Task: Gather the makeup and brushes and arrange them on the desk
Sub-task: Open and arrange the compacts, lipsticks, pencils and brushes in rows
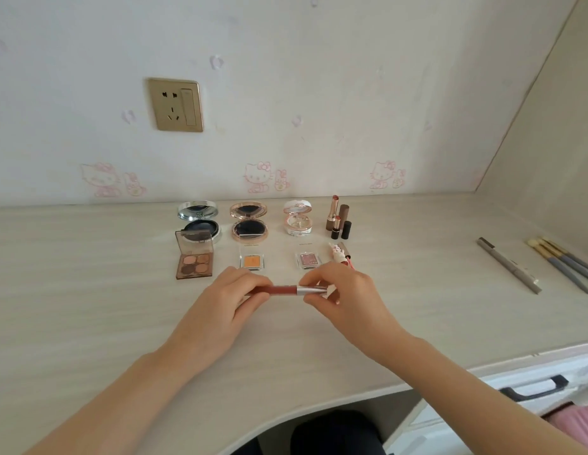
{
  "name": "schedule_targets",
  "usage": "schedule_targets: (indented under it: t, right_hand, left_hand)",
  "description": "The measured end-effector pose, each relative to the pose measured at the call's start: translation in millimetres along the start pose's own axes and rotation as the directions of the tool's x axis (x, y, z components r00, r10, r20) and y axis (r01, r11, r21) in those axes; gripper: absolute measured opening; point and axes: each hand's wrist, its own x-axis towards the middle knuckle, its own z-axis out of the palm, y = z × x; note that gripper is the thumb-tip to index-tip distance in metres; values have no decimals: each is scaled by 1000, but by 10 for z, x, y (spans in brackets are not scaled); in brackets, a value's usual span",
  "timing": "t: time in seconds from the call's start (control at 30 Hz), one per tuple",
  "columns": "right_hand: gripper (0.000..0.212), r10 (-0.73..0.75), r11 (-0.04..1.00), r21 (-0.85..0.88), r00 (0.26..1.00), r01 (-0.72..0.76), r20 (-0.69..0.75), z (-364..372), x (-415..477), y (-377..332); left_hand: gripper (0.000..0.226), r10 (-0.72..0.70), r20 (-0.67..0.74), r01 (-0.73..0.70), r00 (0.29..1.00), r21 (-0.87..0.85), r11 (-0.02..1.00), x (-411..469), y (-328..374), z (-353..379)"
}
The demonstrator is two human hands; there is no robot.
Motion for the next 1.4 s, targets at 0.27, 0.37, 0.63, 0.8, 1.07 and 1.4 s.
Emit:
schedule_targets:
  t: [0.27, 0.37, 0.63, 0.8, 1.07, 1.4]
  right_hand:
    - [26, 396, 735, 561, 913, -380, 99, 245, 16, -166]
    - [10, 376, 756, 565, 926, -330, 36, 300, 25, -131]
    - [17, 361, 691, 669, 932, -273, 8, 286, -23, -98]
    - [17, 425, 603, 738, 905, -303, 23, 281, -3, -101]
    - [17, 405, 527, 797, 911, -296, 71, 253, -12, -72]
    - [27, 371, 680, 671, 928, -296, 33, 281, -16, -34]
  left_hand:
    - [14, -56, -48, 53, 997, -49, 997, -44, -45, 2]
    - [12, -82, -32, 80, 996, -45, 996, -42, -62, 12]
    - [14, -88, -31, 86, 996, -51, 995, -52, -34, 24]
    - [15, -109, -47, 107, 993, -50, 993, -59, -37, 13]
    - [14, -113, -56, 112, 992, -24, 993, -61, -40, 14]
    - [14, -128, -50, 127, 991, -23, 992, -62, -34, 5]
